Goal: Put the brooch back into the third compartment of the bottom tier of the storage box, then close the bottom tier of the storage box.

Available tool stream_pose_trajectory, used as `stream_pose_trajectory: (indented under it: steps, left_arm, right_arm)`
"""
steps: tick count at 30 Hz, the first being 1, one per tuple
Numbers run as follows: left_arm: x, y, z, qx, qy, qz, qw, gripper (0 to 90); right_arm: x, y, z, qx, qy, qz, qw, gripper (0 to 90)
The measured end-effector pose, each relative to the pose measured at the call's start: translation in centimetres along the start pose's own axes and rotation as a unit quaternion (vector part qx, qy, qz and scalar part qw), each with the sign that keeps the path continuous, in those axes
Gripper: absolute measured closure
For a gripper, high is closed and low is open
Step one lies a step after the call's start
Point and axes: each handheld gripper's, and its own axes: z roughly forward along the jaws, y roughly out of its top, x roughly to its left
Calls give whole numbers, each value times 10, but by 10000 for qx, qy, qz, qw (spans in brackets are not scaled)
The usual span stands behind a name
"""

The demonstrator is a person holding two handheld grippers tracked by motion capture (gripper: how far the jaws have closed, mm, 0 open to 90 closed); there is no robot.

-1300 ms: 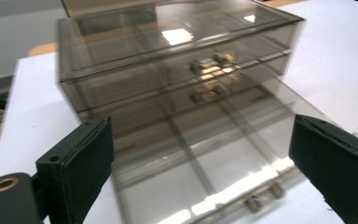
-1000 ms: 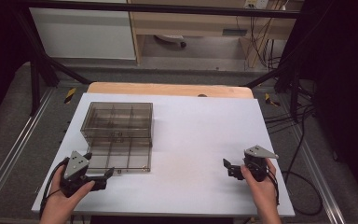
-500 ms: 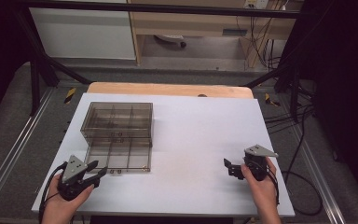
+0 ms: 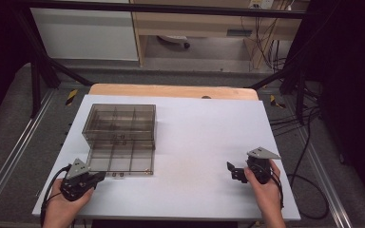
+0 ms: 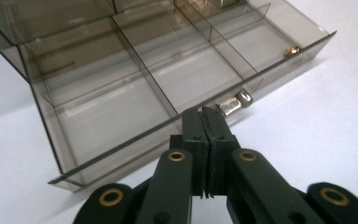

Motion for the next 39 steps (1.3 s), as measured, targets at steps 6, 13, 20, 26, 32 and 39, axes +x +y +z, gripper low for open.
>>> stream_pose_trajectory:
  steps: [6, 13, 20, 26, 32, 39]
  left_arm:
    - [-3, -1, 10, 229, -35, 7, 9997, 896]
    - [-4, 1, 21, 362, 62, 31, 9993, 898]
    - [-5, 1, 24, 373, 96, 49, 9992, 898]
    - [-7, 1, 26, 364, 110, 60, 9993, 898]
    - [-9, 3, 28, 265, 204, 219, 9992, 897]
    - [-12, 3, 29, 225, 316, 306, 9988, 897]
  right_arm:
    - [1, 0, 2, 43, -2, -36, 10000, 65]
    - [1, 0, 2, 77, 2, -35, 10000, 65]
    - [2, 0, 3, 94, -10, -94, 9999, 65]
    - [1, 0, 2, 107, -7, -58, 9999, 64]
    - [2, 0, 2, 99, -25, -65, 9999, 63]
    - [2, -1, 2, 115, -37, -23, 9999, 62]
